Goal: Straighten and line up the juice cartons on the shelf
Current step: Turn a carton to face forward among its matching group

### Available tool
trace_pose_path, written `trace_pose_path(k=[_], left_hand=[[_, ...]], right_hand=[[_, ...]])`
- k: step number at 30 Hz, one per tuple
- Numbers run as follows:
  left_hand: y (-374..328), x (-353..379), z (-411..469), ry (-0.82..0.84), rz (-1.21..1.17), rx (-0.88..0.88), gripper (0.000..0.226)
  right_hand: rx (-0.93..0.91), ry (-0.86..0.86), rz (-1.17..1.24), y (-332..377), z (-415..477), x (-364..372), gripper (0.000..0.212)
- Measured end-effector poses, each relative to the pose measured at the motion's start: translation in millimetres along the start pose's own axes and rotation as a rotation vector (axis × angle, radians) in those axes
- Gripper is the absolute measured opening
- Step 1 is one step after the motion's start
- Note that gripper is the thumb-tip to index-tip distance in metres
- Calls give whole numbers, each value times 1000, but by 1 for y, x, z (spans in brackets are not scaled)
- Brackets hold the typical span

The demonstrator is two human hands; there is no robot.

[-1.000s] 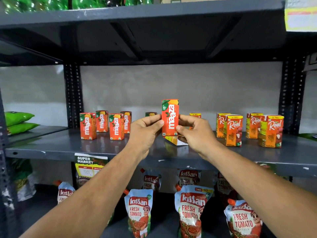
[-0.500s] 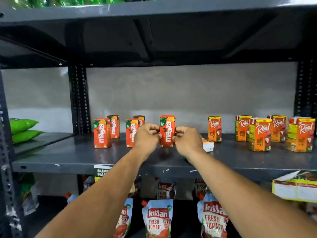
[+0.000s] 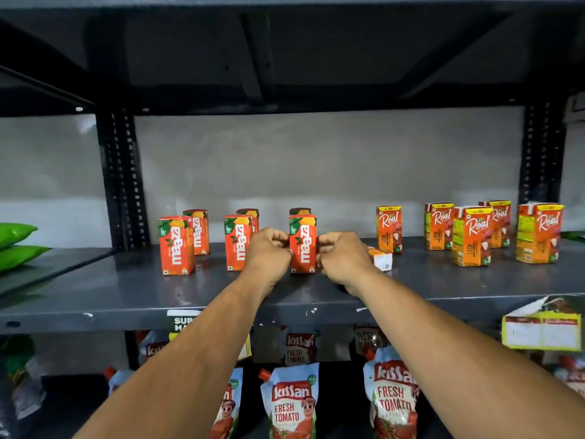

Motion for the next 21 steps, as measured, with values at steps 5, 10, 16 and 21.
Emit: trace_pose_path(k=[5,10,16,21], left_hand=[[-7,-8,-7,-147,56,103,22],[-23,-9,-58,-292,100,507,15],[-28,61,-77,20,248,355,19],[-30,117,-62,-13,210,-26,28]], right_hand=[[-36,-58,-23,2,11,-23,26],[-65,-148,-131,-8,25,-89,18],[-31,-80,-182,-41,21,-127,28],[-43,-48,-124,-61,19,-124,22]])
Point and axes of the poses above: each hand's wrist, its own z-axis towards the middle knuckle, its own x-axis out of the palm, y = z × x, the point moved 2 cm from there along z, towards the middle knuckle, and after that the axes turned 13 degrees about -x, right-handed, at the moved point
